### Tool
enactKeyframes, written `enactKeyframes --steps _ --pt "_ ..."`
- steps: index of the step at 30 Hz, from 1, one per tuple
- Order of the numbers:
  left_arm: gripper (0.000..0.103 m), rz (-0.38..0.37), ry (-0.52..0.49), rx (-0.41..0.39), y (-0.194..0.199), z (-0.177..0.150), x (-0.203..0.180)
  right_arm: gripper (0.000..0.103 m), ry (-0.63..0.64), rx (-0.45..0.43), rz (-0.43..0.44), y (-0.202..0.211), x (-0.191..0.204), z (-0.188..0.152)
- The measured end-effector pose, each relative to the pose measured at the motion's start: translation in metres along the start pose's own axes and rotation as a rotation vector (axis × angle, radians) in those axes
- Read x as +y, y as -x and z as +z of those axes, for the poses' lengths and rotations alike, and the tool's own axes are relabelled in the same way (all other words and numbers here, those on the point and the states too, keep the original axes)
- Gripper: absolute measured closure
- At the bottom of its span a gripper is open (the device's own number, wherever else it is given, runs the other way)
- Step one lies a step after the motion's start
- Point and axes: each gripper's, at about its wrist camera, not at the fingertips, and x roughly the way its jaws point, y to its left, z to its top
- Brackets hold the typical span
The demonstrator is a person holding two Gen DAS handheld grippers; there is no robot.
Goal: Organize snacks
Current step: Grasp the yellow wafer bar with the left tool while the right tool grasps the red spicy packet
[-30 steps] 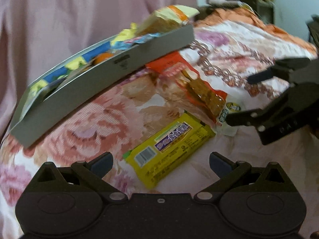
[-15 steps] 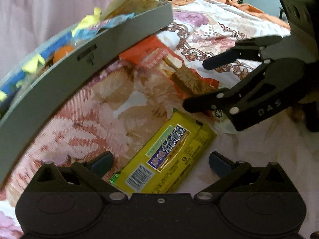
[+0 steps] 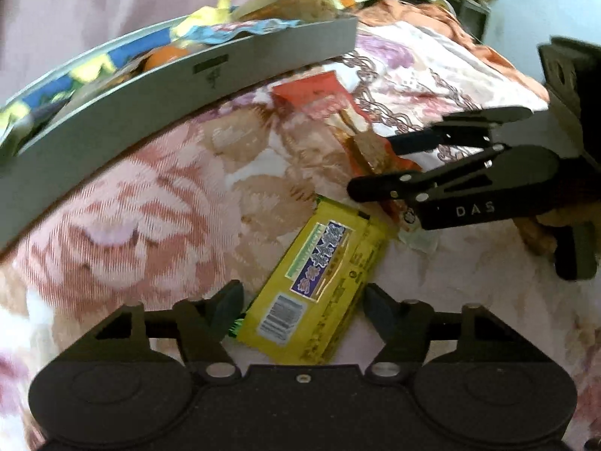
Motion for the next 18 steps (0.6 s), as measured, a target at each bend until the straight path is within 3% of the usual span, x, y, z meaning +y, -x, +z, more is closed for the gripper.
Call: enactKeyframes --steps 12,16,18 --pt "0.048 0.059 0.425 0.024 0.025 -0.022 -0.026 0.040 0.027 0.184 0.004 0.025 -0.002 -0.007" --pt "0.048 0.091 0.441 0.024 0.028 -0.025 -0.038 0.040 0.072 0.232 0.011 0.043 0.004 -0.018" --pt "0.037 0.105 0.415 0.023 0.025 -0.023 -0.042 0.039 0.099 0.241 0.002 0.054 0.010 -0.026"
